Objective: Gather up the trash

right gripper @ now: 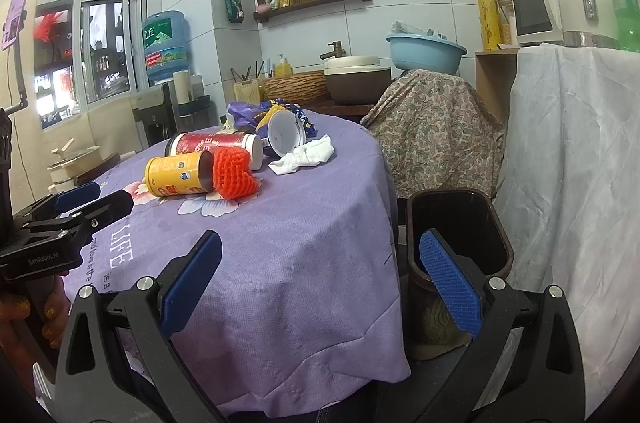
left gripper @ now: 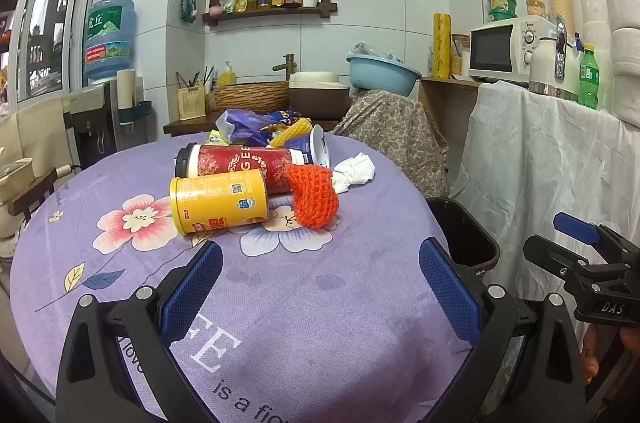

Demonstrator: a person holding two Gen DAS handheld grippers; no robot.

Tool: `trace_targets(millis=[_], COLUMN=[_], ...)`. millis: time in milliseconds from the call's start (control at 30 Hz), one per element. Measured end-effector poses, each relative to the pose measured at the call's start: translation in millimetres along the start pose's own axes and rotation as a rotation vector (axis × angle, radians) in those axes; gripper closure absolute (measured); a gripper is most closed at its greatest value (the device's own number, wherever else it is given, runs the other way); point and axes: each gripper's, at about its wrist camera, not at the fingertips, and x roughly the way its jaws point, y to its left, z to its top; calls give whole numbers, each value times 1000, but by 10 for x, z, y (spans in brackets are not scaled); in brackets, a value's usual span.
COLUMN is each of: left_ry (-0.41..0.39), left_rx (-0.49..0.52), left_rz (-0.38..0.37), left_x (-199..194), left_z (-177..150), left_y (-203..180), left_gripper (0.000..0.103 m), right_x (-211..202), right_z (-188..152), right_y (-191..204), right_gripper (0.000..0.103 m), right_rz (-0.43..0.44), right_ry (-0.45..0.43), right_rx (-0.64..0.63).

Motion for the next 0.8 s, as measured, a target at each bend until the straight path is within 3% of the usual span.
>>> trace_targets(millis=[200, 333, 433, 667, 800], left_ry=[39, 92, 147, 245, 294], left_rx=[49, 87, 115, 224, 351], left_rz=[-6, -16, -37, -5, 26], left_x=[83, 186, 300, 575, 807], left_z=[-2, 38, 107, 345, 455], left_y=[26, 147, 326, 792, 929], left_gripper=[5, 5, 5, 5, 5], right_x=[98, 377, 602, 1205, 1585], right_z=[12, 67, 130, 472, 551], right_y=[15, 55, 133, 584, 848], right_gripper=[5, 5, 5, 5, 5], right_rz=[20, 38, 122, 285, 324], right_ry=[29, 116, 161, 278, 358], right_rx=[-16, -29, -22, -106, -167])
